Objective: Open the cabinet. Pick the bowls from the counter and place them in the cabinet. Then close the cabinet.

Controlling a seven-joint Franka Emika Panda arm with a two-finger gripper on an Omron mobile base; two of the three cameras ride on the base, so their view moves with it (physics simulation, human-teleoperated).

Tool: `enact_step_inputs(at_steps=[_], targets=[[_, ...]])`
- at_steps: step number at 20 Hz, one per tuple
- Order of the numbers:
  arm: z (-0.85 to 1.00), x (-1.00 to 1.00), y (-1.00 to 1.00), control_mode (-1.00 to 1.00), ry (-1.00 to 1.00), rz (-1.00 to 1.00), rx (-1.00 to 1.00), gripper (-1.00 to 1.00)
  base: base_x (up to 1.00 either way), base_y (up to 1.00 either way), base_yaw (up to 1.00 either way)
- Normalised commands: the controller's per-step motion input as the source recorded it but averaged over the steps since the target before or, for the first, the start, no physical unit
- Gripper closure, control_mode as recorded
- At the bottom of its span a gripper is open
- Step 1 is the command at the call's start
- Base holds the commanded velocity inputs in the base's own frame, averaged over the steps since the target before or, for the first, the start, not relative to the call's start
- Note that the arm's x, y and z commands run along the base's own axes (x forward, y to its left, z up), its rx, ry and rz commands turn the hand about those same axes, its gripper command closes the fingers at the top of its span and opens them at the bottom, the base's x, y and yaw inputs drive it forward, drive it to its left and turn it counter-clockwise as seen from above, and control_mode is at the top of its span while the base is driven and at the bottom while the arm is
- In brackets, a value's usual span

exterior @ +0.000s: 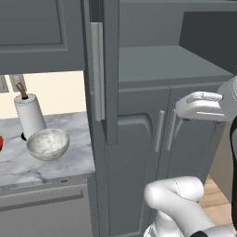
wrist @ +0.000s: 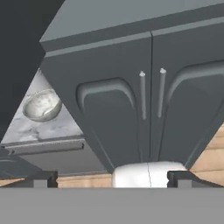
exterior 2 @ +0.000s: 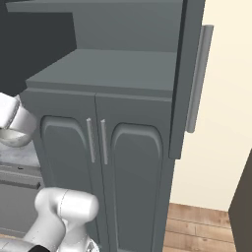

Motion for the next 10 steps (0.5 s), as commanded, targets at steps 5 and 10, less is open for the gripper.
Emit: enact_step_inputs(at_steps=[5, 10], targets=[[0.0, 0.0, -0.09, -1.0, -0.01, -0.12, -0.09, -1.0, 0.0, 0.0, 0.0], [0.0, -0.01, -0.49, -1.0, 0.0, 0.0, 0.0, -1.0, 0.0, 0.0, 0.0]])
